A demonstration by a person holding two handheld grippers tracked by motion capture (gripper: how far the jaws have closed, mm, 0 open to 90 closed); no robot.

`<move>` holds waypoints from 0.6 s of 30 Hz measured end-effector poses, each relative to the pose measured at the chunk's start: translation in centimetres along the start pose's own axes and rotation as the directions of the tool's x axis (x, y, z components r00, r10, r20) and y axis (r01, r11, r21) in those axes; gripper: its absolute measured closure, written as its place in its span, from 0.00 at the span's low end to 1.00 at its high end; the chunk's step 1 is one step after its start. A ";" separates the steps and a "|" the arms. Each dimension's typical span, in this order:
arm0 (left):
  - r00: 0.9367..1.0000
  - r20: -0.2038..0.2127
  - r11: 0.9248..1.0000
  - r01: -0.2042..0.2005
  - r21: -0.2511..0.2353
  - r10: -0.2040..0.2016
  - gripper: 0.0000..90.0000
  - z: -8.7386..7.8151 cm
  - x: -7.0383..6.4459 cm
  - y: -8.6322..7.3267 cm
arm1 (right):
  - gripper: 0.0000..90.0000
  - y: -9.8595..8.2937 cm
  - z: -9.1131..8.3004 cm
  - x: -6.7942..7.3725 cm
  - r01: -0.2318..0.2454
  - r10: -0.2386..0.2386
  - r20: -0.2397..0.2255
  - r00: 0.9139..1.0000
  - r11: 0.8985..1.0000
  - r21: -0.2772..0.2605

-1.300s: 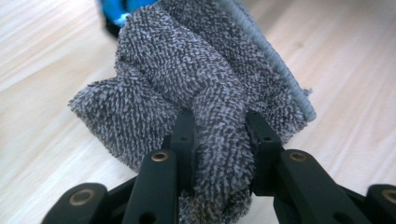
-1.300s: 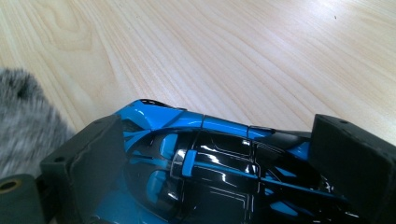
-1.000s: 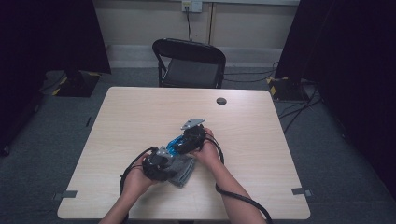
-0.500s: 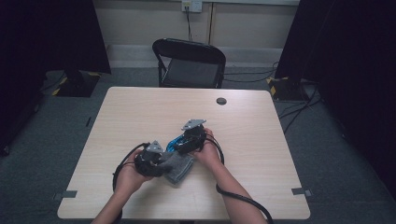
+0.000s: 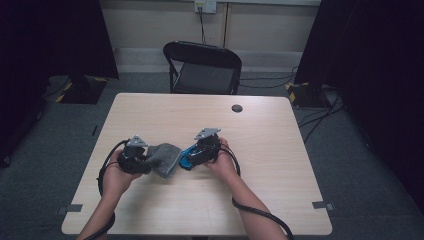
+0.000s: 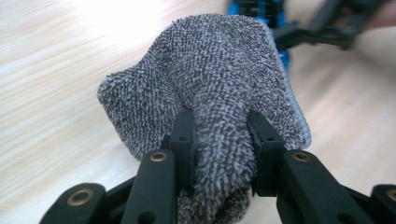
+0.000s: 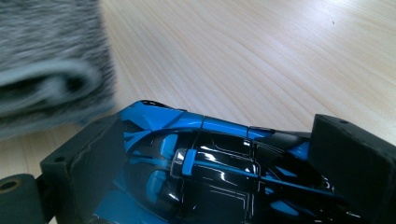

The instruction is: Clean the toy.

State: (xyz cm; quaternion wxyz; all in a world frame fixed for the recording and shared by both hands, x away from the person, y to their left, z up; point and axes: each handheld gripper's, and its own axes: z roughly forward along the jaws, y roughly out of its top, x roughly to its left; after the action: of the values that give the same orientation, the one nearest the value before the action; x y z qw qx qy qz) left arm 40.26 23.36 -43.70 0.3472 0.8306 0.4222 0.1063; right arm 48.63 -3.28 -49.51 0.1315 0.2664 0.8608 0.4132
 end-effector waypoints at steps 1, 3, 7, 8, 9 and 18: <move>1.000 -0.010 1.000 0.007 0.002 -0.007 0.75 0.2 0.3 0.1 | 0.04 0.0 0.0 0.0 -0.001 0.001 0.000 1.000 1.000 0.004; 1.000 -0.017 1.000 0.026 -0.008 -0.026 0.75 0.7 0.7 0.2 | 0.04 0.1 0.0 0.0 -0.002 0.002 -0.001 1.000 1.000 0.008; 0.998 -0.030 0.998 0.059 -0.015 -0.060 0.75 1.7 1.3 0.4 | 0.04 0.0 0.0 0.0 0.000 0.000 -0.001 1.000 1.000 -0.001; 0.997 -0.039 0.998 0.061 -0.015 -0.062 0.75 1.9 1.4 0.5 | 0.04 0.0 0.0 0.0 0.000 0.000 -0.001 1.000 1.000 -0.001; 0.997 -0.047 0.998 0.064 -0.016 -0.064 0.75 2.1 1.5 0.7 | 0.04 0.0 0.0 0.0 0.000 0.000 0.000 1.000 1.000 0.000; 0.992 -0.127 0.999 0.029 0.037 -0.024 0.75 4.1 1.2 1.5 | 0.04 0.0 0.0 0.0 0.000 0.000 0.000 1.000 1.000 0.002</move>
State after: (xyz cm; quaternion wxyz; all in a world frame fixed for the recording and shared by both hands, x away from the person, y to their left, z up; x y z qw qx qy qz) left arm 43.85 21.72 -45.89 0.3050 0.8231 0.4564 0.1457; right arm 48.63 -3.27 -49.50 0.1312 0.2664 0.8612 0.4125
